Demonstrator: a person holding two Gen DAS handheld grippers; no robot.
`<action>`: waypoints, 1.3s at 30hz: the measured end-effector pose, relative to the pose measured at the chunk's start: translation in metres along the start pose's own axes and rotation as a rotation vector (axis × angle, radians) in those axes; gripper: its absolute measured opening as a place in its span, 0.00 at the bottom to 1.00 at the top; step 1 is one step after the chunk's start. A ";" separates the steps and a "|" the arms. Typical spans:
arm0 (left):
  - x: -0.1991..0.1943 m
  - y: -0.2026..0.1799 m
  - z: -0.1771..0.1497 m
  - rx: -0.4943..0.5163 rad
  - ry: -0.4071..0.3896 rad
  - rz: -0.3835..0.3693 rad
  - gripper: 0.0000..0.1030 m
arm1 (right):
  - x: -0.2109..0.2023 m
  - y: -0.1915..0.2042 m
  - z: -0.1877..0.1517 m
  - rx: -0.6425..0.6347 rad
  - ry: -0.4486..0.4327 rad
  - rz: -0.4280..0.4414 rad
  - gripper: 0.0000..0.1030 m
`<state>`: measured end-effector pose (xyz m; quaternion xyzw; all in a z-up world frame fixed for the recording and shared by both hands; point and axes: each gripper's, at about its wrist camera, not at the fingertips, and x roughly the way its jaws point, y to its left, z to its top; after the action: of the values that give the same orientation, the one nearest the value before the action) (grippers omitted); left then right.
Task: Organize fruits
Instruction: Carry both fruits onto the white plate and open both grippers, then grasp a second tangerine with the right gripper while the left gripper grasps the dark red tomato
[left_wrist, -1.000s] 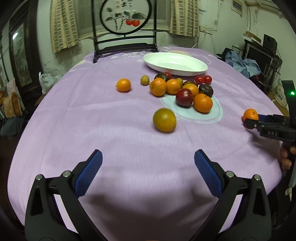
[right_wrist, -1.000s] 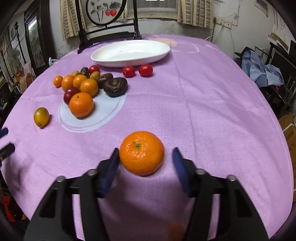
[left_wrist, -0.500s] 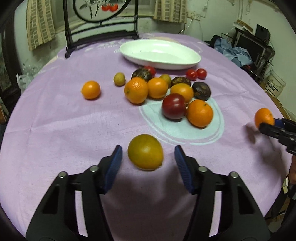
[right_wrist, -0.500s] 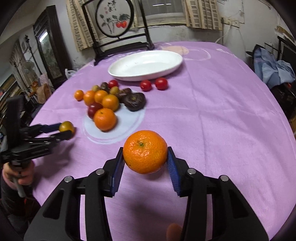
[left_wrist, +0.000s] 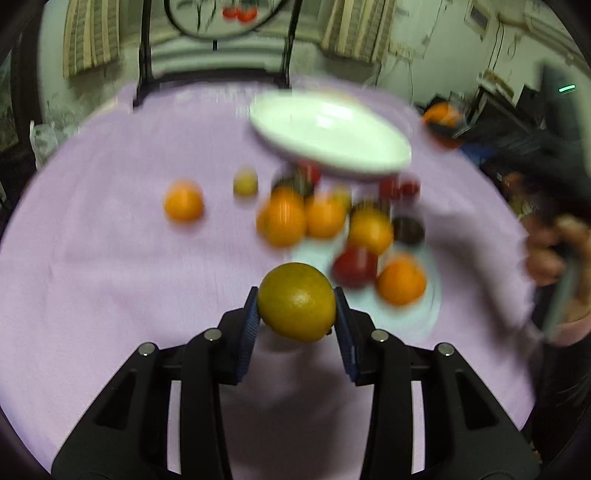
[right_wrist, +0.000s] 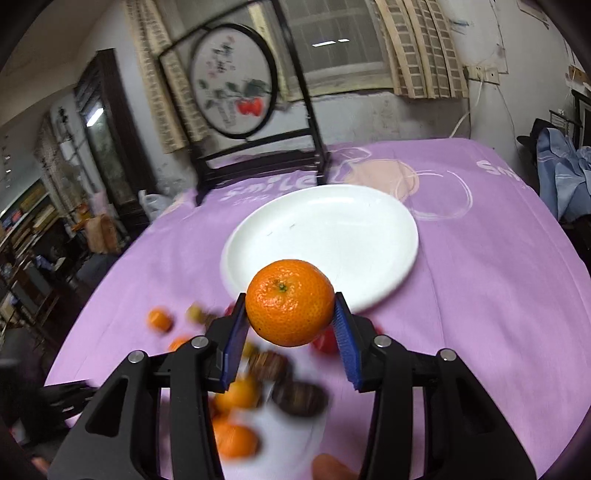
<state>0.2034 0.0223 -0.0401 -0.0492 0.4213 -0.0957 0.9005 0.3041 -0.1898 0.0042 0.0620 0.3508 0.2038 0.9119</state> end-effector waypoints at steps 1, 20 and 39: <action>0.002 -0.004 0.025 0.016 -0.030 -0.008 0.38 | 0.019 -0.003 0.009 0.007 0.025 -0.015 0.44; 0.112 0.003 0.160 -0.041 0.007 0.148 0.88 | 0.086 -0.014 0.037 -0.021 0.125 -0.040 0.65; -0.009 0.056 -0.042 -0.168 -0.023 0.114 0.95 | -0.025 0.056 -0.113 -0.069 0.222 0.034 0.67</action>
<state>0.1728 0.0785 -0.0692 -0.1015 0.4195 -0.0079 0.9020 0.1939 -0.1523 -0.0504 0.0136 0.4413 0.2367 0.8655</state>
